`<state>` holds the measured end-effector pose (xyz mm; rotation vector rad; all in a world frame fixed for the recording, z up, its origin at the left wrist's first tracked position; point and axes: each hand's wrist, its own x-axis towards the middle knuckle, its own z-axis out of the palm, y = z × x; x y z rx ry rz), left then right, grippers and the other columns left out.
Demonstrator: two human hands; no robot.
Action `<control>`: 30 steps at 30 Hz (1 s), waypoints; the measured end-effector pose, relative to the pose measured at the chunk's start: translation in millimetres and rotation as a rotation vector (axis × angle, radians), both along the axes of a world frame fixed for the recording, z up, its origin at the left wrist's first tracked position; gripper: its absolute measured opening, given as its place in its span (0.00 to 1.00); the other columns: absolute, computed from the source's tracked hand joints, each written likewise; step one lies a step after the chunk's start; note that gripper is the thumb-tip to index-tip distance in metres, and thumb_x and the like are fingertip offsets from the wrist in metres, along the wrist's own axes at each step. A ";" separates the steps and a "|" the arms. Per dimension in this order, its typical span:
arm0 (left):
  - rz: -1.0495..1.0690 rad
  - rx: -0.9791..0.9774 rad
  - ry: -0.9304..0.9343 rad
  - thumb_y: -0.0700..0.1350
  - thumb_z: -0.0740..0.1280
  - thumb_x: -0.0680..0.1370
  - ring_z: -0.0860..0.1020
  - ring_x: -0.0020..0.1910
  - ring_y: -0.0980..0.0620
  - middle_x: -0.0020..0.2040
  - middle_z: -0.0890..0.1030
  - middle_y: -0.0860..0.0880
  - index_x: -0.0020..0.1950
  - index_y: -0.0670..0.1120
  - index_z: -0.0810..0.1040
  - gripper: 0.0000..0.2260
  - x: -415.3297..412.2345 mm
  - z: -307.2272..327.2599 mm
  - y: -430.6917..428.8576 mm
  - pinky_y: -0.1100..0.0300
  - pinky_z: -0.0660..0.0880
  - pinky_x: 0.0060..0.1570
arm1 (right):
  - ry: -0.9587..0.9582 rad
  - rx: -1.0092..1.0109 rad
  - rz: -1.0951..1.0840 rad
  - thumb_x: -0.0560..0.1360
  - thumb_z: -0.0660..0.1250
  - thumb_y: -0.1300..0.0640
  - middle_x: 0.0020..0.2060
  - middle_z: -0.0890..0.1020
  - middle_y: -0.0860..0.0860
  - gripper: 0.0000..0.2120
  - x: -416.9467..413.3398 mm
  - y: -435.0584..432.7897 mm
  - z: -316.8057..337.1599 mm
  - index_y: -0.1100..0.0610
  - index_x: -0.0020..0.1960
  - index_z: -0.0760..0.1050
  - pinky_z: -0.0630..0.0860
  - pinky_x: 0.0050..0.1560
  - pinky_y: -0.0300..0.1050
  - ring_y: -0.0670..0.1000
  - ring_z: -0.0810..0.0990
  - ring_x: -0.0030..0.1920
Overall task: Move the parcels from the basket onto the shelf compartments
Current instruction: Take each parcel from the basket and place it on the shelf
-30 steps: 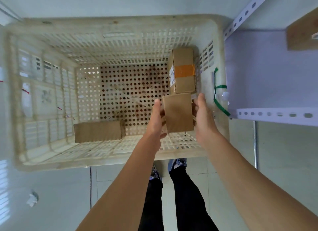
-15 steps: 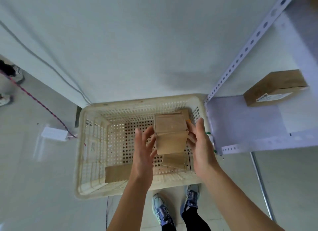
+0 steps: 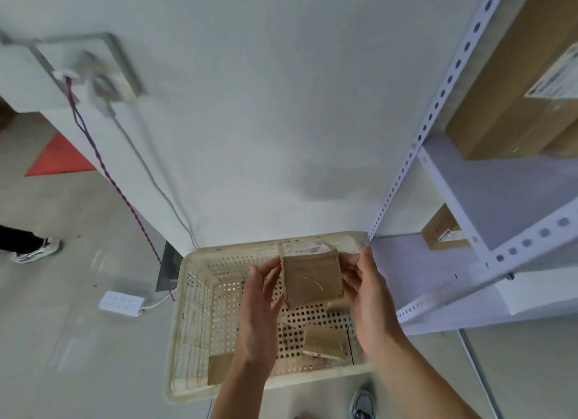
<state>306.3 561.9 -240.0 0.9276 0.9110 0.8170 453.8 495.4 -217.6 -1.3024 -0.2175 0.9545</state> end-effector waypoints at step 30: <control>-0.159 0.293 -0.079 0.58 0.61 0.80 0.80 0.70 0.50 0.71 0.81 0.51 0.76 0.51 0.76 0.25 16.5 79.3 -89.2 0.51 0.76 0.64 | -0.160 -0.020 0.030 0.70 0.61 0.19 0.66 0.83 0.48 0.41 0.9 -94.7 63.1 0.45 0.72 0.74 0.73 0.72 0.67 0.54 0.80 0.69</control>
